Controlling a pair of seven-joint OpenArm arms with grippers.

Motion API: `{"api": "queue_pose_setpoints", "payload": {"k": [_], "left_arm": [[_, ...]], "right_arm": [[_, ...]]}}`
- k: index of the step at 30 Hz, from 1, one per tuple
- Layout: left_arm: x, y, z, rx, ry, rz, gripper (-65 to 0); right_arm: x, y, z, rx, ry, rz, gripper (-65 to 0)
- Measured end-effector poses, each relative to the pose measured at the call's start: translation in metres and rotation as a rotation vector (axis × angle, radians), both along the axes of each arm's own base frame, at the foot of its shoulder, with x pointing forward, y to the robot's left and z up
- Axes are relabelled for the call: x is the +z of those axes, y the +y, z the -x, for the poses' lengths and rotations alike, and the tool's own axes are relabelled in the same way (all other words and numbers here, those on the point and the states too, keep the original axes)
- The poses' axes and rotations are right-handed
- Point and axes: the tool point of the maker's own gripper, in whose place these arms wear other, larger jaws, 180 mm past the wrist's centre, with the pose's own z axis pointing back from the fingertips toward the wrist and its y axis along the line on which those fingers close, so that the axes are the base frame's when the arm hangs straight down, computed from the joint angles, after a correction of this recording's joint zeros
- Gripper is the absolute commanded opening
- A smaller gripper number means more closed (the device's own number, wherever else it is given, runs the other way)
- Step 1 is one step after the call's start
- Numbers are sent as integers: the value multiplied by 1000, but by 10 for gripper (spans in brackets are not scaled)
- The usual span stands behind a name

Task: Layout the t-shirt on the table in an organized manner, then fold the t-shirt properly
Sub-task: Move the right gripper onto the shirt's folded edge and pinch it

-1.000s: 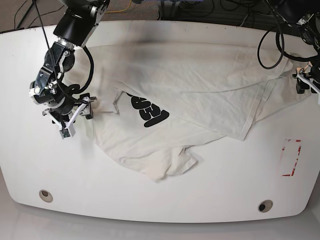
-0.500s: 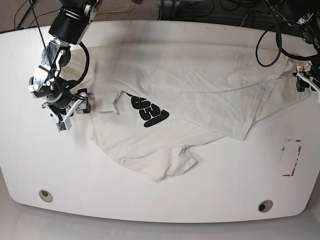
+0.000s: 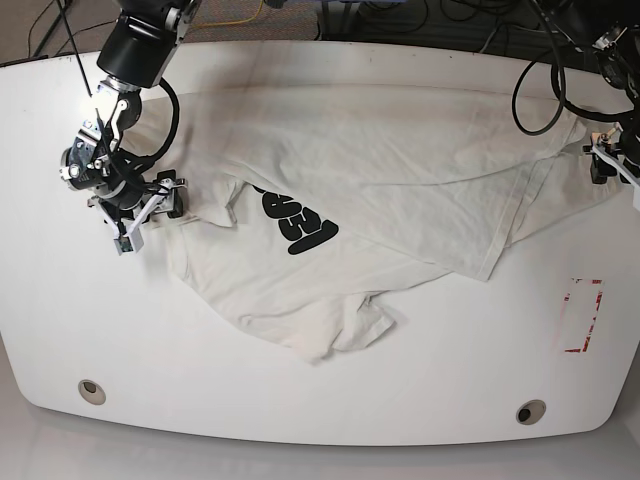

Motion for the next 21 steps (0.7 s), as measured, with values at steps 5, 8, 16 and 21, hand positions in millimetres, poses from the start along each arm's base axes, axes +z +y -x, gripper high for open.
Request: {"api": "queue_pose_setpoints", "payload": {"k": [5,8,16,21], "left_arm": [[-1,-6,-4,-17,-4,11,-331],[-1,-5,-3,-15,-1,7,-331],[-1,-5,-3,-15,-1,6,-331],[-1,-5,-3,-15,0,5,-331]], "right_arm": [[0,0,0,0,-2,0,-349],[1,-1,-1,0,-3,3,-388],[10,-12,-8,-23,-29,11,-216],[19,-35,-10,-118,-65,9,-71]]}}
